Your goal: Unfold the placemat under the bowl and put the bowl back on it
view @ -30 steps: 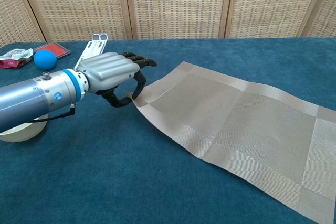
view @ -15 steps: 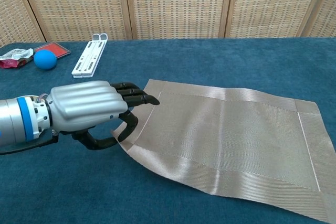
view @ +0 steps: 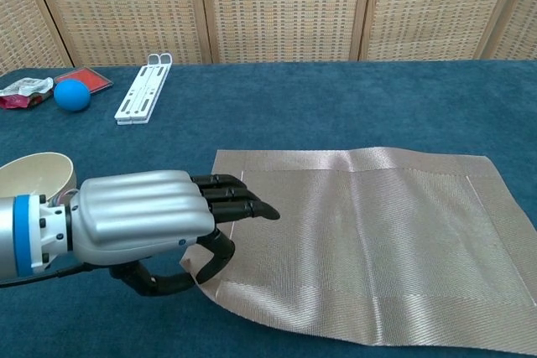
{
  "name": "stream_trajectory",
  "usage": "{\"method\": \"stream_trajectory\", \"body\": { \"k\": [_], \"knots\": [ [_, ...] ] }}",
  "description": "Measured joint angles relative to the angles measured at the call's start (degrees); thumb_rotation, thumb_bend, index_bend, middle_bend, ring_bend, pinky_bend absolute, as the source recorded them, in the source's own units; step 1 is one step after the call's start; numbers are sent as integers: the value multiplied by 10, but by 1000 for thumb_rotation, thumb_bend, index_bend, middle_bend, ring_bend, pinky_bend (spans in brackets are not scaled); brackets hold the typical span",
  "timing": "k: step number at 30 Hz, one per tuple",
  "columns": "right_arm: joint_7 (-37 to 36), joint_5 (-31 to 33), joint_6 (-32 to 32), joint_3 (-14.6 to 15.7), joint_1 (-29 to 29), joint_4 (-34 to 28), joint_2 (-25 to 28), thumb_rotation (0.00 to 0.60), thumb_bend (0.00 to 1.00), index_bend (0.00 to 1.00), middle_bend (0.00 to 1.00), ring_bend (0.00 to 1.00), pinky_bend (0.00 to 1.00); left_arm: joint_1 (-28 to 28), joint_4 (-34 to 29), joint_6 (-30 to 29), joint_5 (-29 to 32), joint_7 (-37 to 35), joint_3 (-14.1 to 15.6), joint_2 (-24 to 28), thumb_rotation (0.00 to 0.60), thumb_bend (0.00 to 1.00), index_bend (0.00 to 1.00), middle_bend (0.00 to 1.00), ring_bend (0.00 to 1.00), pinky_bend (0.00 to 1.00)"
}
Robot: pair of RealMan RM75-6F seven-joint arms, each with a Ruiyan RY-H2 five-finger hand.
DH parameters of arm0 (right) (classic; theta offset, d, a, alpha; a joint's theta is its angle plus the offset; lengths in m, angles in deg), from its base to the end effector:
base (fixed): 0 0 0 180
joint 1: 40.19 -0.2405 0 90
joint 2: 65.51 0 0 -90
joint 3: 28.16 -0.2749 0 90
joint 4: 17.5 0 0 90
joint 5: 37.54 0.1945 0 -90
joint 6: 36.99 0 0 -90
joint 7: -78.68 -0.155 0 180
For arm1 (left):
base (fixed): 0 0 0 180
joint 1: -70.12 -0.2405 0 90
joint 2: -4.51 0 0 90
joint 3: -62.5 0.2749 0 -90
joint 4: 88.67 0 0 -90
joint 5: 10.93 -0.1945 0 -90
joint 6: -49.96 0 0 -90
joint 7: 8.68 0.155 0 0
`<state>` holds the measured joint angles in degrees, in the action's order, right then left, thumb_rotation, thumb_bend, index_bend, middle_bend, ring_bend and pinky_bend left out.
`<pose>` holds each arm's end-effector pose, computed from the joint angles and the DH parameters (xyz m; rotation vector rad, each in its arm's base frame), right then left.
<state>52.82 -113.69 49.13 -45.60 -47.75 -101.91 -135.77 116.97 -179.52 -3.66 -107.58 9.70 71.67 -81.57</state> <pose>-0.3317 -0.2491 0.2149 0.9243 -1.0249 1.3925 -0.1329 0.2541 -0.0436 -2.5760 -0.3970 -0.9165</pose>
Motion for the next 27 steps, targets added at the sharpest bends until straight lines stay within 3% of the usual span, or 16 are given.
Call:
{"method": "stream_trajectory", "body": {
  "k": [9,12,16,19,27],
  "knots": [
    [0,0,-3,2,-1,1,-1,600,346,120,0,0,0,-1,-14,6,-28,-16,10,-9,600,514,572,0,0,0],
    [-1,1,-3,2,-1,0,0,600,345,120,0,0,0,-2,-16,11,-29,-14,12,-6,600,480,440,0,0,0],
    [-1,1,-3,2,-1,0,1,600,346,120,0,0,0,-5,-25,14,-25,-14,13,8,600,312,183,0,0,0],
    [-1,1,-4,2,-1,0,0,600,345,120,0,0,0,-11,-33,8,-23,-15,13,22,600,202,83,0,0,0],
    [2,-3,-3,5,-1,-2,0,600,346,120,0,0,0,-37,-58,-49,-31,-37,15,54,600,167,80,0,0,0]
  ]
}}
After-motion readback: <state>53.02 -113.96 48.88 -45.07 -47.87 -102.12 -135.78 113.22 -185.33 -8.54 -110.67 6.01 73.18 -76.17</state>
